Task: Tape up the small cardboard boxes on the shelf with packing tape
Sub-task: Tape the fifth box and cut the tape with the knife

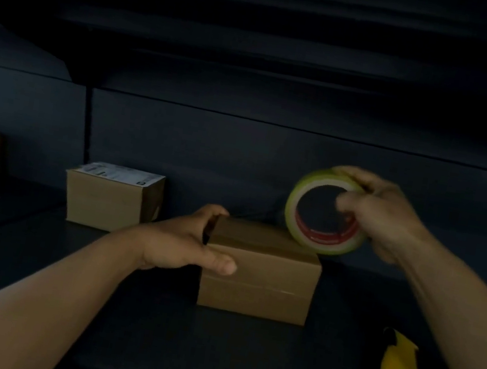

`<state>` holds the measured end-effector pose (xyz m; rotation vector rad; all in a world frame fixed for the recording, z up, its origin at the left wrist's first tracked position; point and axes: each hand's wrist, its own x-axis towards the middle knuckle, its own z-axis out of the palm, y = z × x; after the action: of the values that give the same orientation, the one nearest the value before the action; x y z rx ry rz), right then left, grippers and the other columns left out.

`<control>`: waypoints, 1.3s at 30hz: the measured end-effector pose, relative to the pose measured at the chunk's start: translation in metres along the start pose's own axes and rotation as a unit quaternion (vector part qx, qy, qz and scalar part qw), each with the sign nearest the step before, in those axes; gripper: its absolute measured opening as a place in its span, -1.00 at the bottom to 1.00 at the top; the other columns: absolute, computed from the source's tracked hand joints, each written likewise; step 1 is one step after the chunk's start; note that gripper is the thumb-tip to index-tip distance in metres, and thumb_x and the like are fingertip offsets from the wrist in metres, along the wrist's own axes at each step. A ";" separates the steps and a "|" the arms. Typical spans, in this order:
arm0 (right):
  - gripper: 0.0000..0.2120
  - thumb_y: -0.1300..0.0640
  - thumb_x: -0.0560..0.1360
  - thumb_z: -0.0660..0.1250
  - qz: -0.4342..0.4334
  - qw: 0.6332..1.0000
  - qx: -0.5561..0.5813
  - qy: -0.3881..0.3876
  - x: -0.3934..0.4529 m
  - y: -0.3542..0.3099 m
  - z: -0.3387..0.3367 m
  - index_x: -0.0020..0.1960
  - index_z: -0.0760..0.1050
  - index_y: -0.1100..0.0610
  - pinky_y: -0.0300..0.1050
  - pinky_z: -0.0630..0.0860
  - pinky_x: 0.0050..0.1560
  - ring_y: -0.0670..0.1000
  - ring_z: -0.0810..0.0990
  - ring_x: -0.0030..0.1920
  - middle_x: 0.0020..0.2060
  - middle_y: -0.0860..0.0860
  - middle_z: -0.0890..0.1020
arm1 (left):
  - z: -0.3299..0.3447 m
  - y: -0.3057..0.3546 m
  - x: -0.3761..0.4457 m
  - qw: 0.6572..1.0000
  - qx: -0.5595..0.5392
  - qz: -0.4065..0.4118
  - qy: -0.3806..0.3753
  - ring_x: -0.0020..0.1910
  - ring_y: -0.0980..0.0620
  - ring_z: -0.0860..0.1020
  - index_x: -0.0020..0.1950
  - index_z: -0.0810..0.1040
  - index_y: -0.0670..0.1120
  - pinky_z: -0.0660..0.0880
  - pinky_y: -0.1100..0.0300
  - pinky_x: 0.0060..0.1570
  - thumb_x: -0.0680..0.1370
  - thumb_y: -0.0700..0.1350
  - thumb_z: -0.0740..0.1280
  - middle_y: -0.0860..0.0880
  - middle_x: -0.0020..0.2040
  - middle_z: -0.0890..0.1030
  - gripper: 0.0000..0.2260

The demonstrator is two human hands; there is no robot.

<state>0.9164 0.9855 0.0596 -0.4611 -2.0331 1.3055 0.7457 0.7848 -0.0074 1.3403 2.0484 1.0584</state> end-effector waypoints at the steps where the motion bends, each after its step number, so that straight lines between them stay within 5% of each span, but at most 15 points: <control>1: -0.56 0.39 0.43 0.29 -0.001 1.000 -0.011 0.000 0.000 -0.001 -0.002 0.13 0.49 -0.08 -0.14 0.57 -0.11 -0.02 0.59 -0.11 -0.11 -0.06 0.59 | 0.000 -0.001 0.002 1.000 0.002 0.001 -0.003 0.21 0.21 0.44 0.39 0.16 0.19 0.43 0.28 0.20 0.11 0.27 0.49 0.16 0.25 0.41 -0.08; 9: -0.57 0.41 0.41 0.30 -0.006 0.994 -0.106 -0.008 0.005 -0.002 -0.018 -0.11 0.53 -0.16 -0.18 0.54 -0.27 -0.05 0.60 -0.19 -0.17 -0.07 0.62 | -0.003 -0.003 0.009 1.000 0.009 -0.002 -0.021 0.24 0.18 0.45 0.42 0.17 0.17 0.42 0.21 0.27 0.06 0.30 0.53 0.14 0.26 0.44 0.01; 15: -0.60 0.39 0.43 0.29 0.005 0.988 -0.149 -0.025 0.005 -0.003 -0.023 0.04 0.55 -0.09 -0.18 0.53 -0.26 -0.04 0.60 -0.21 -0.17 -0.03 0.63 | -0.003 -0.002 0.010 1.000 0.016 -0.004 -0.021 0.25 0.18 0.43 0.44 0.13 0.18 0.40 0.20 0.29 0.10 0.27 0.50 0.15 0.27 0.43 -0.01; 39: -0.59 0.40 0.42 0.30 0.036 0.958 -0.271 -0.086 -0.004 0.031 -0.030 0.01 0.49 -0.11 -0.27 0.44 -0.31 -0.12 0.54 -0.17 -0.14 -0.06 0.59 | -0.008 0.002 0.008 0.996 0.055 -0.022 -0.060 0.28 0.19 0.41 0.39 0.14 0.26 0.38 0.21 0.31 -0.03 0.44 0.49 0.18 0.30 0.41 0.06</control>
<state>0.9378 1.0165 0.0384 -0.6909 -2.5448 0.8302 0.7380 0.7895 -0.0007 1.3727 2.0628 0.8355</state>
